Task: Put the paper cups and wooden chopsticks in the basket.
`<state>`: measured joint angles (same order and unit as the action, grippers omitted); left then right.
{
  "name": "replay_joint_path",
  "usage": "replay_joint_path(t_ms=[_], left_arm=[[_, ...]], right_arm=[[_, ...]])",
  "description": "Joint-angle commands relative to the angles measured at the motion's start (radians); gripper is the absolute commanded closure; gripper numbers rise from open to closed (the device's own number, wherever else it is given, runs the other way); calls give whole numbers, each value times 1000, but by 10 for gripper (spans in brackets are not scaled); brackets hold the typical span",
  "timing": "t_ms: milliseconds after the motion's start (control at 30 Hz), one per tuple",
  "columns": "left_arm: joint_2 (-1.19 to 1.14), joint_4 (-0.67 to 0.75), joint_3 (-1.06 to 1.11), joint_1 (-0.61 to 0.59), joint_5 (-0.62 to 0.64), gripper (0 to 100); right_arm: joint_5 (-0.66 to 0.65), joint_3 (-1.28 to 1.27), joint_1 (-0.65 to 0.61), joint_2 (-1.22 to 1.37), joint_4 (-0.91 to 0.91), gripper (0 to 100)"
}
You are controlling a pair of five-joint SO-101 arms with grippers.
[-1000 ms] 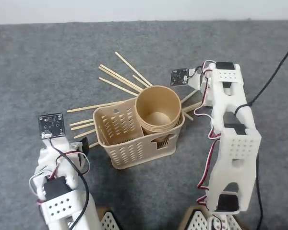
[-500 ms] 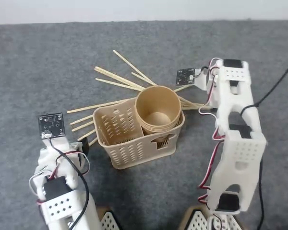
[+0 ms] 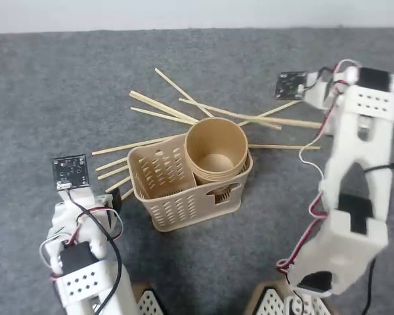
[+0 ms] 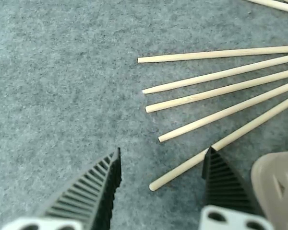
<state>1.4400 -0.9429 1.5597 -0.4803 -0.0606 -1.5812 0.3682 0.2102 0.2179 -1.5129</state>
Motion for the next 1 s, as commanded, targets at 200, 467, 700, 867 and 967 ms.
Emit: replay_joint_path(t_ms=[200,467,700,867,967], left_arm=[[11,20,-4,5,2,739],[11,20,-4,5,2,739],[11,20,-4,5,2,739],[11,20,-4,5,2,739],[11,20,-4,5,2,739]], right_arm=[[38,15,76,-444,-36,991],[172,17,45,-719,12,991],[49,15,-53,-885,8,991],[-158,17,-59,-997,-19,991],[-318,15,-62,-1029,-113,991]])
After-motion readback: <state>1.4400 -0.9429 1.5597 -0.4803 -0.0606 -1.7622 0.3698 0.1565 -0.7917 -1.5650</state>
